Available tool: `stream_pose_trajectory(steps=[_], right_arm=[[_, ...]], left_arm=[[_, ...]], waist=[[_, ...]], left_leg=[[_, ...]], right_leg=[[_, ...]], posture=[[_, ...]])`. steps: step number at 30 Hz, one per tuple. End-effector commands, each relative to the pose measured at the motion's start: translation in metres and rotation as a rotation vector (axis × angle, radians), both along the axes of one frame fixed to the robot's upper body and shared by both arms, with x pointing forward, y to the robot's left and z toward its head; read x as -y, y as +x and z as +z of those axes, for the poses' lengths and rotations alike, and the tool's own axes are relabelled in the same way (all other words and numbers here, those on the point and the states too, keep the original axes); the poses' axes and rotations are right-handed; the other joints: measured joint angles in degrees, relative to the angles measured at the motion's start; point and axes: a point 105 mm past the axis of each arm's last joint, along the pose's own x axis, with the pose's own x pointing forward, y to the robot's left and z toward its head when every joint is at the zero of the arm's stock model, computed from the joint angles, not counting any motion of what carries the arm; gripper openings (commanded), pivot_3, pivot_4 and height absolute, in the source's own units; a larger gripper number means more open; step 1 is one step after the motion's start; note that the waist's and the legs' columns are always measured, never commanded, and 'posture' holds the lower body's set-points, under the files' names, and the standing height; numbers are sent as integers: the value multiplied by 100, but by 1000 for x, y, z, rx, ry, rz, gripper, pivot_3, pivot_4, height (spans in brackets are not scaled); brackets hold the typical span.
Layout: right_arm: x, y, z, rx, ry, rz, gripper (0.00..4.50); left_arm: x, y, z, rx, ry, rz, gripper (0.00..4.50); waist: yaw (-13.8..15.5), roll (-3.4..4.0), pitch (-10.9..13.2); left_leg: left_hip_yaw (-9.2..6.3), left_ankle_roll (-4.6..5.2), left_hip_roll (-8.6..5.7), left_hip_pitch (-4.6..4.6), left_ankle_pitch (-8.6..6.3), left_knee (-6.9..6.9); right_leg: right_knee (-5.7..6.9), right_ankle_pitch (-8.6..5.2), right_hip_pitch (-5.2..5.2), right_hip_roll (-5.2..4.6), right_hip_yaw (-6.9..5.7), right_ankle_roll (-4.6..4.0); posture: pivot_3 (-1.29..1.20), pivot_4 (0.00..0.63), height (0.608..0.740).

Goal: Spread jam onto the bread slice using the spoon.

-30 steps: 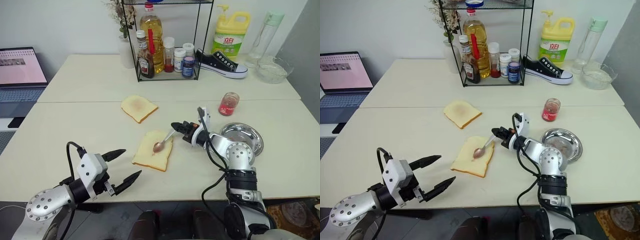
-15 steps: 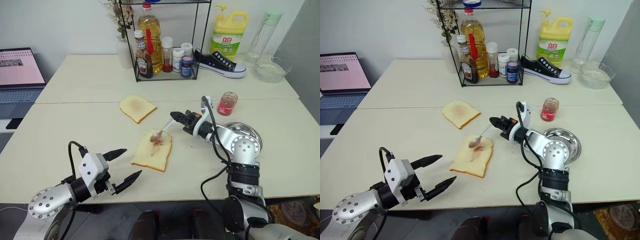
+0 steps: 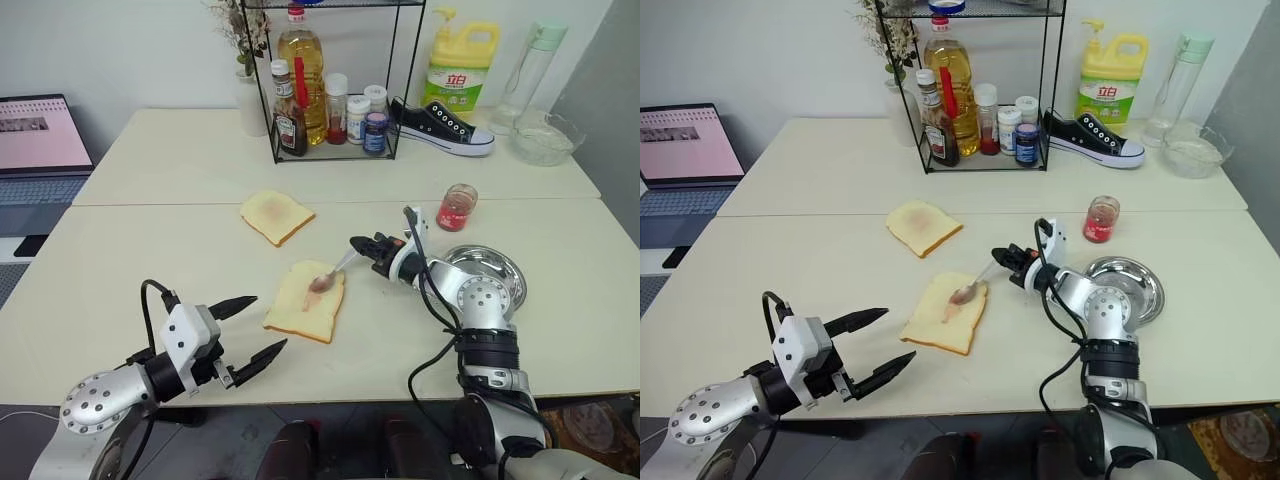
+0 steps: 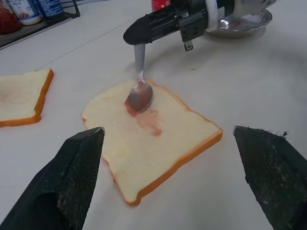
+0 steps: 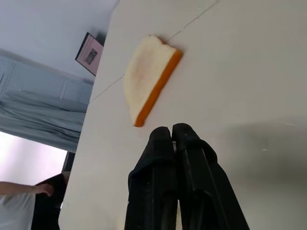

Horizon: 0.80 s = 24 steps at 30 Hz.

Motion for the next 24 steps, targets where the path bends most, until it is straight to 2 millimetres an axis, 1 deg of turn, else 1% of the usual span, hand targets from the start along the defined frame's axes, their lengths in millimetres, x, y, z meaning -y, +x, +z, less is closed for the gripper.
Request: stream_pose_trajectory(steps=[1,4,10,12,14,17,19,22,24], right_arm=[[3,-8,13,52,-3,30,32],[7,-13,19,64,-5,41,32],[-7,-21,59,140,77,87,32],[-9,-22,73,167,105,91,32],[-4,-22,89,204,125,82,32],[10,-23,107,258,118,45,32],[26,-23,117,302,90,-3,32],[60,-27,135,367,55,-112,32],[86,-31,143,403,16,-203,32]], left_arm=[[3,2,3,23,10,-16,4500],[3,4,4,26,9,-20,4500],[3,8,7,35,3,-27,4500],[4,11,12,27,-14,-35,4500],[7,16,25,23,-26,-73,4500],[15,28,46,0,-28,-161,4500],[25,34,59,-30,-24,-252,4500],[42,42,78,-45,5,-397,4500],[56,52,86,-20,54,-476,4500]], waist=[[3,0,0],[7,0,0],[2,0,0],[1,1,1],[9,1,1],[38,-1,1],[51,-1,2],[24,0,3],[39,-2,6]], left_leg=[[0,0,0,0,0,0],[0,0,-2,-1,0,1],[-1,0,0,-2,0,1],[-1,0,0,-2,0,0],[-2,0,0,-3,0,0],[-14,0,-5,-11,1,7],[-17,0,-12,-9,1,11],[-10,0,-18,-11,1,10],[-4,1,-18,-13,1,9]], right_leg=[[0,0,0,0,0,0],[-1,0,1,-1,1,0],[0,0,-1,-1,1,0],[1,0,-3,0,0,0],[3,0,-4,0,-1,0],[1,0,-2,1,-8,0],[-1,0,7,8,-16,1],[-5,0,7,14,-13,5],[-4,-3,6,14,-10,11]], posture=[[0,150,740],[0,150,740],[0,150,740],[0,150,740],[0,150,740],[0,150,740],[0,150,740],[0,150,740],[0,150,740]])
